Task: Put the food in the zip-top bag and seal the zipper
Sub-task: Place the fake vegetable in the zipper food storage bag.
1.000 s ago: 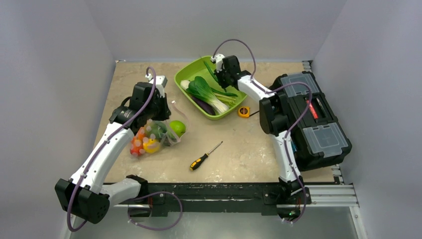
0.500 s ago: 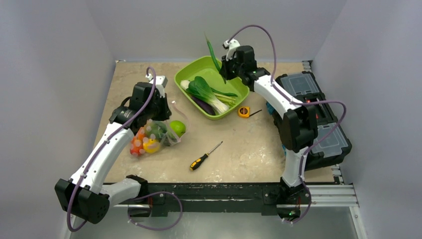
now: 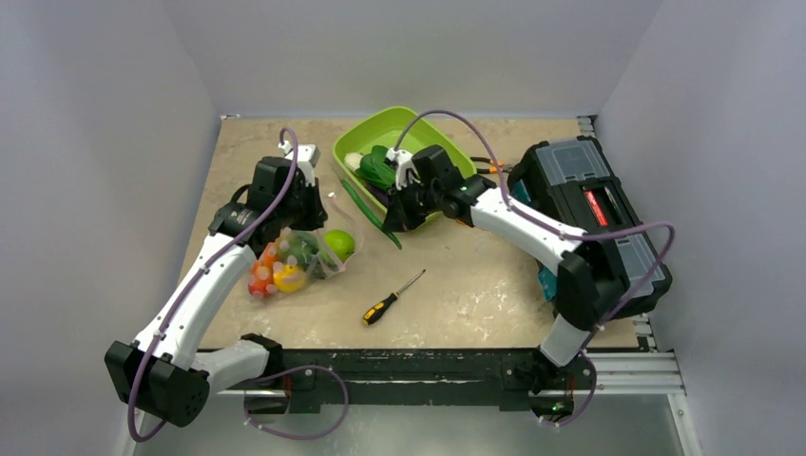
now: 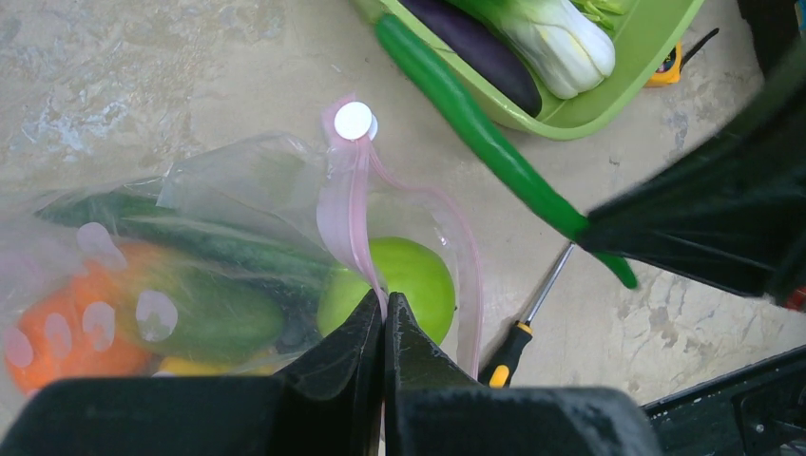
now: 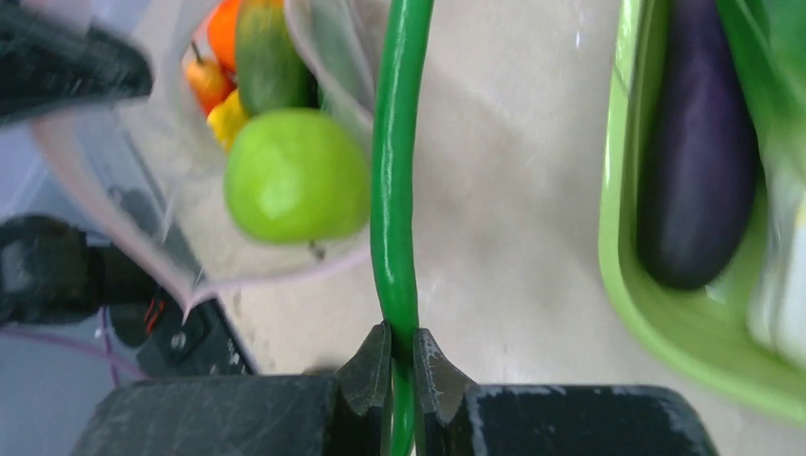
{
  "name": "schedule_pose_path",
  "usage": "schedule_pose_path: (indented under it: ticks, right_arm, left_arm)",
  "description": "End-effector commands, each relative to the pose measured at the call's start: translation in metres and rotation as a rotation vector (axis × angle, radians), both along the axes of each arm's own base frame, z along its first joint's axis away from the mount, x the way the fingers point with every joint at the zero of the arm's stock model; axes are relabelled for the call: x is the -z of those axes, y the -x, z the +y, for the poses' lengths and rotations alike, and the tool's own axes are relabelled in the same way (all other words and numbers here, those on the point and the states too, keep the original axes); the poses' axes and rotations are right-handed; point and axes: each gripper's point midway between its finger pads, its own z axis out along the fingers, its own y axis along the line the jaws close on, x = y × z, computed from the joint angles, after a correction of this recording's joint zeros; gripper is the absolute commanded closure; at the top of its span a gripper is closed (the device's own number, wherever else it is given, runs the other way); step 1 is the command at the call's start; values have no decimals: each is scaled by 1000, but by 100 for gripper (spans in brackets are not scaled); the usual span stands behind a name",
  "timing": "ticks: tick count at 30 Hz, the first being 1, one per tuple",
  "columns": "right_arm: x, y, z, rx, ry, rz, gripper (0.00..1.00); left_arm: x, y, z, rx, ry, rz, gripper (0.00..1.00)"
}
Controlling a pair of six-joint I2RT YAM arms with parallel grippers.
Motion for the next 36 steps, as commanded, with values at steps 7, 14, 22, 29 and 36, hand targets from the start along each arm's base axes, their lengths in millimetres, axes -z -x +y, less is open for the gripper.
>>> schedule_pose_path:
  ticks: [7,14,22,29,36]
  right_arm:
    - [-26,90,-56,-99,42,27,100]
    - [-29,131,-69,-231,78,82,100]
    - [-26,144,-60,-286,76,100,100]
    - [-30,102,-35,-237,119,22,100]
    - [-28,72,-3,-285,155,8,100]
  left_arm:
    - [-12,-6,3,-15,-9,-51,100]
    - [-10,-7,4,-18,-20,-43,100]
    - [-9,-7,2,-11,-16,-39,100]
    - [-10,-7,1,-4,-9,-41,100]
    - [-12,-5,0,-2,-11,-51,100]
